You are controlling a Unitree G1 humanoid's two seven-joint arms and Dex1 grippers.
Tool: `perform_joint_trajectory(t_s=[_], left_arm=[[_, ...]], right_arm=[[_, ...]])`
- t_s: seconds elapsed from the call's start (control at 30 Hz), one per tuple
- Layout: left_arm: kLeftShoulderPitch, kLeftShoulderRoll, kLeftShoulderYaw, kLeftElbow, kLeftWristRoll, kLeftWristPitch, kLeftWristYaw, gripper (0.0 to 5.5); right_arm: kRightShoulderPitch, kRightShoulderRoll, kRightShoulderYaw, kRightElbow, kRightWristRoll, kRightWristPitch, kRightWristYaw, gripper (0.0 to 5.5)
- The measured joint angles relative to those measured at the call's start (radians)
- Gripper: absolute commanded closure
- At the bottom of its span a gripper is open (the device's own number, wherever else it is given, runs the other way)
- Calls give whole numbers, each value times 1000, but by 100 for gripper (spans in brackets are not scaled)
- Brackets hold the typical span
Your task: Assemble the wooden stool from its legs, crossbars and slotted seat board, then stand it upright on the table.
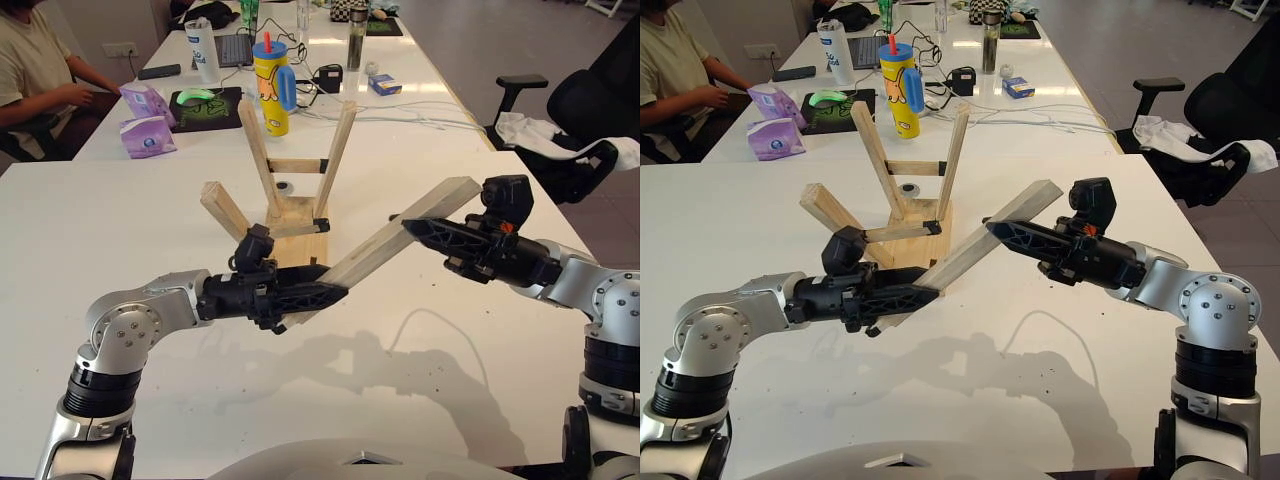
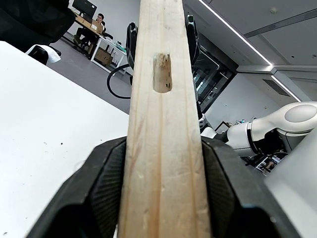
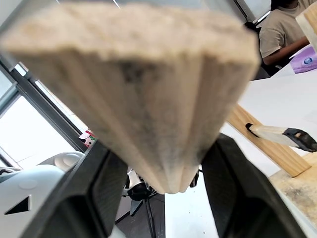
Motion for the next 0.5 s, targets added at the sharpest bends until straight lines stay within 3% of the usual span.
perform_joint_trajectory(t_s=[0.23,0.37,0.5], left_arm=[[21,-22,-13,23,115,-64,16,241],[56,-34,-5,34,134,-67,41,239],[99,-26,-28,97,343,-195,73,239]], right_arm=[[-3,-1,23,12,-168,-68,90,343],[-7,-33,59,35,-321,-151,190,343],[-62,-64,122,109,-501,-268,293,343]])
